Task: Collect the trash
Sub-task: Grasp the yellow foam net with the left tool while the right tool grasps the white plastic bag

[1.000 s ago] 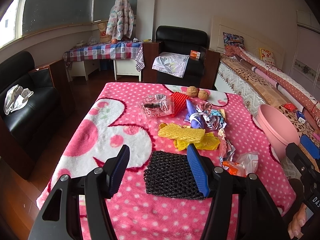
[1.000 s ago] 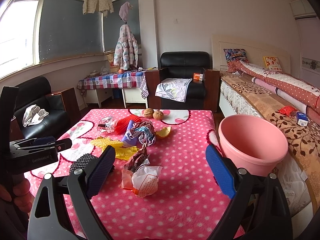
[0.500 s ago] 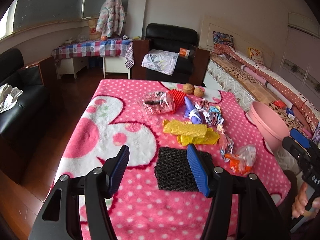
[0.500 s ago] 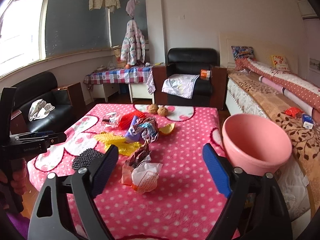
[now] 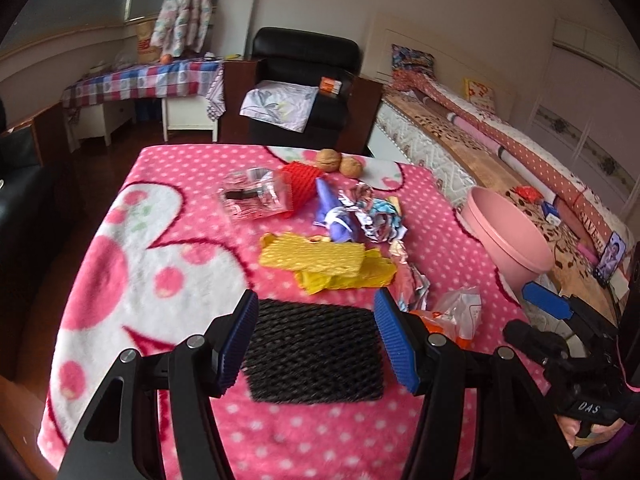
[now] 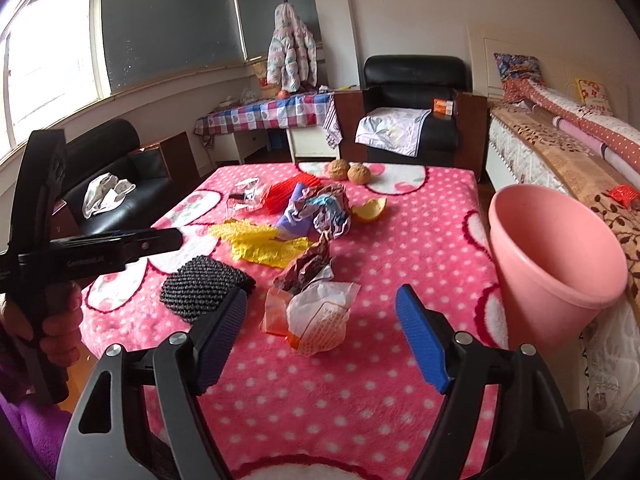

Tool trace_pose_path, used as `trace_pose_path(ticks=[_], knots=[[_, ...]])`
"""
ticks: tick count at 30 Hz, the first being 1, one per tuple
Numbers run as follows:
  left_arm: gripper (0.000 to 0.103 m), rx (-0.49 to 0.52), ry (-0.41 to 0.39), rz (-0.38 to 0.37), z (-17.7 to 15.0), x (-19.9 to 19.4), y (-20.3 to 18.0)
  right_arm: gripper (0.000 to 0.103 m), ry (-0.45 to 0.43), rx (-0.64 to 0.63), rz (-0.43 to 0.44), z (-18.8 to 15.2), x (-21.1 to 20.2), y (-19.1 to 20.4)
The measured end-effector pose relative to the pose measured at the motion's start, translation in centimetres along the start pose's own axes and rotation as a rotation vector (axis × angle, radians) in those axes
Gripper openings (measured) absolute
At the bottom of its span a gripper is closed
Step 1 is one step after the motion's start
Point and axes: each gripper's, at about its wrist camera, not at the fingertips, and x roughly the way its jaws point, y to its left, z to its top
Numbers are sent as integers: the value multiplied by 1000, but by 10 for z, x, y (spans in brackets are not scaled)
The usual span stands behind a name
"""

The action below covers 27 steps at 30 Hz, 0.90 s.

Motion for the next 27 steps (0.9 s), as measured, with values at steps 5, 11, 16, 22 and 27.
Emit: trace_pose_path(ticks=[5,11,16,22,27], knots=[[59,42,19,11,9,22,-10,69,46,2,27,-1,13,-1],[58,70,43,17,18,44,-15,64,102,-23,54,-2,31,3],[56,101,45,32,21,56,-18,52,151,-27,67,-3,44,2],[25,148,69,87,18,71,-19,38,166,4,101,-5,46,-6],[3,111,87,86,15,73,-7,35,159,14,115,-5,45,-9]])
